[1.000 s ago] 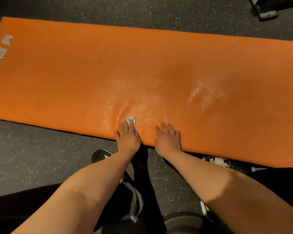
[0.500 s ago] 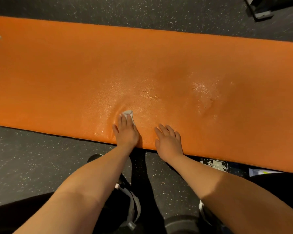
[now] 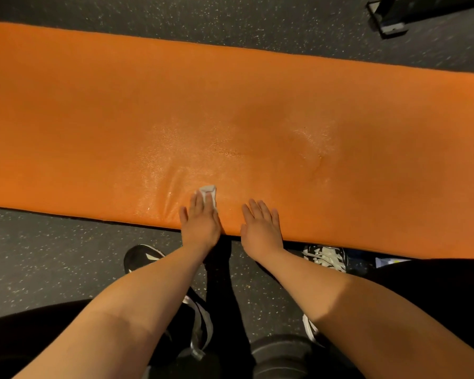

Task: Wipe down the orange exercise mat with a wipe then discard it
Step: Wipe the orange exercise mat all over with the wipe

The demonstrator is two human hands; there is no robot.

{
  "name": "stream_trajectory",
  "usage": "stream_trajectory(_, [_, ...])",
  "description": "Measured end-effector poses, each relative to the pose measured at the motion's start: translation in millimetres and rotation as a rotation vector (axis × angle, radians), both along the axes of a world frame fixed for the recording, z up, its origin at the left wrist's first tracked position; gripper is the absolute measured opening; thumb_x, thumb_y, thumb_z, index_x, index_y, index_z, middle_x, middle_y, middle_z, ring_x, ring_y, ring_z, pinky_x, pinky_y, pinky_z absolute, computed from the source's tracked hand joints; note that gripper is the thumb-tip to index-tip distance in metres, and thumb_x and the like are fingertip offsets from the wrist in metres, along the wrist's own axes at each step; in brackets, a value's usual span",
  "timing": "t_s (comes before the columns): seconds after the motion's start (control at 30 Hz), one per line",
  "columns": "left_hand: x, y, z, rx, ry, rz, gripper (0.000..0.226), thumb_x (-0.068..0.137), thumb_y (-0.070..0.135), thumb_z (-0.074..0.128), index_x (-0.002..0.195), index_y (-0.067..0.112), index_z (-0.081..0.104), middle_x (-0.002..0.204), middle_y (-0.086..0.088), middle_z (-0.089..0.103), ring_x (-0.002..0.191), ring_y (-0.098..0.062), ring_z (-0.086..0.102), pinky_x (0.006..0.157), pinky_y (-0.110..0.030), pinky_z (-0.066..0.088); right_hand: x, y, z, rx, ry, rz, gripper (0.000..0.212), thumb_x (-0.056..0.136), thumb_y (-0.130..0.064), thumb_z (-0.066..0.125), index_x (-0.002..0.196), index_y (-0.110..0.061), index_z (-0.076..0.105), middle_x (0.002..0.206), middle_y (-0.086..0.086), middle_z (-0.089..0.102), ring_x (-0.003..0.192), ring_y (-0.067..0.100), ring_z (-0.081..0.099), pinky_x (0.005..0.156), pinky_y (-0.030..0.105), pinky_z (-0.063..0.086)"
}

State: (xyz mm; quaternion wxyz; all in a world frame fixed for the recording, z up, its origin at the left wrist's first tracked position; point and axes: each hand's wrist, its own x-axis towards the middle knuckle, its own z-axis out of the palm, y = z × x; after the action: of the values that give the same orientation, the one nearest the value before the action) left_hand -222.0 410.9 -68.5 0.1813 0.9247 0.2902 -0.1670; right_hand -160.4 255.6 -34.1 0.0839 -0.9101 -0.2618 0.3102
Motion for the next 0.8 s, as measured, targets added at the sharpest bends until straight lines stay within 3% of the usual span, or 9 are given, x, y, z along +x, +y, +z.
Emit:
stream_trajectory(0.13, [0.1, -25.0, 0.4, -0.068, -0.019, -0.004, 0.055, 0.108, 0.034, 0.02, 0.16, 0.018, 0.012, 0.168, -0.007, 0.006, 0.155, -0.02, -0.001, 0.123, -0.049, 0.003, 0.3, -7.8, 3.8, 0.023, 0.01, -0.006, 0.06, 0.108, -0.026, 0.034, 0.162, -0.017, 0.012, 0.17, 0.0, 0.005, 0.156, 0.018, -0.002, 0.126, 0.042, -0.004])
stream_trajectory(0.3, [-7.0, -64.4, 6.4, -0.209, -0.069, -0.219, 0.054, 0.109, 0.033, 0.02, 0.161, 0.022, 0.01, 0.169, -0.002, 0.003, 0.155, -0.014, -0.007, 0.123, -0.046, -0.004, -6.3, -24.9, 9.9, 0.176, -0.02, -0.084, 0.048, 0.105, -0.017, 0.04, 0.152, -0.021, 0.044, 0.154, 0.004, 0.046, 0.146, 0.022, 0.033, 0.123, 0.035, 0.018])
stream_trajectory(0.4, [-4.5, -51.4, 4.3, -0.111, -0.091, -0.244, 0.053, 0.108, 0.031, 0.024, 0.16, 0.021, 0.016, 0.168, -0.003, 0.01, 0.155, -0.018, 0.0, 0.122, -0.05, 0.003, -12.5, -31.9, 10.0, 0.142, -0.016, -0.103, 0.051, 0.103, -0.015, 0.045, 0.153, -0.019, 0.042, 0.164, 0.006, 0.029, 0.153, 0.025, 0.018, 0.126, 0.037, 0.012])
stream_trajectory(0.47, [1.0, -38.0, 4.2, -0.049, -0.067, -0.117, 0.053, 0.107, 0.031, 0.027, 0.159, 0.019, 0.019, 0.168, -0.007, 0.011, 0.155, -0.022, 0.003, 0.121, -0.052, 0.007, -15.4, -31.9, 9.2, 0.09, -0.023, -0.078, 0.056, 0.104, -0.018, 0.043, 0.158, -0.019, 0.031, 0.168, 0.006, 0.016, 0.156, 0.023, 0.006, 0.127, 0.04, 0.003])
stream_trajectory(0.6, [8.3, -39.0, 6.4, -0.078, -0.007, -0.018, 0.054, 0.106, 0.027, 0.028, 0.158, 0.019, 0.016, 0.168, -0.008, 0.006, 0.155, -0.023, 0.0, 0.122, -0.052, 0.006, -17.1, -25.3, 13.5, 0.032, -0.063, -0.118, 0.055, 0.104, -0.021, 0.04, 0.159, -0.022, 0.029, 0.169, 0.0, 0.016, 0.156, 0.02, 0.004, 0.125, 0.05, -0.002])
stream_trajectory(0.73, [9.6, -70.7, 12.4, -0.221, -0.031, -0.217, 0.055, 0.107, 0.025, 0.027, 0.161, 0.022, 0.013, 0.169, -0.005, 0.002, 0.155, -0.017, -0.005, 0.122, -0.05, 0.0, -6.9, -34.7, 15.1, 0.018, -0.128, -0.321, 0.053, 0.103, -0.022, 0.039, 0.156, -0.023, 0.034, 0.167, 0.0, 0.02, 0.154, 0.022, 0.01, 0.125, 0.046, 0.005])
stream_trajectory(0.8, [10.8, -78.8, 15.2, -0.258, -0.052, -0.345, 0.054, 0.108, 0.025, 0.026, 0.161, 0.024, 0.013, 0.169, -0.003, 0.002, 0.155, -0.016, -0.005, 0.122, -0.049, -0.002, -3.4, -42.3, 14.2, -0.011, -0.097, -0.321, 0.054, 0.103, -0.022, 0.04, 0.157, -0.021, 0.033, 0.167, 0.001, 0.021, 0.154, 0.023, 0.011, 0.125, 0.044, 0.008])
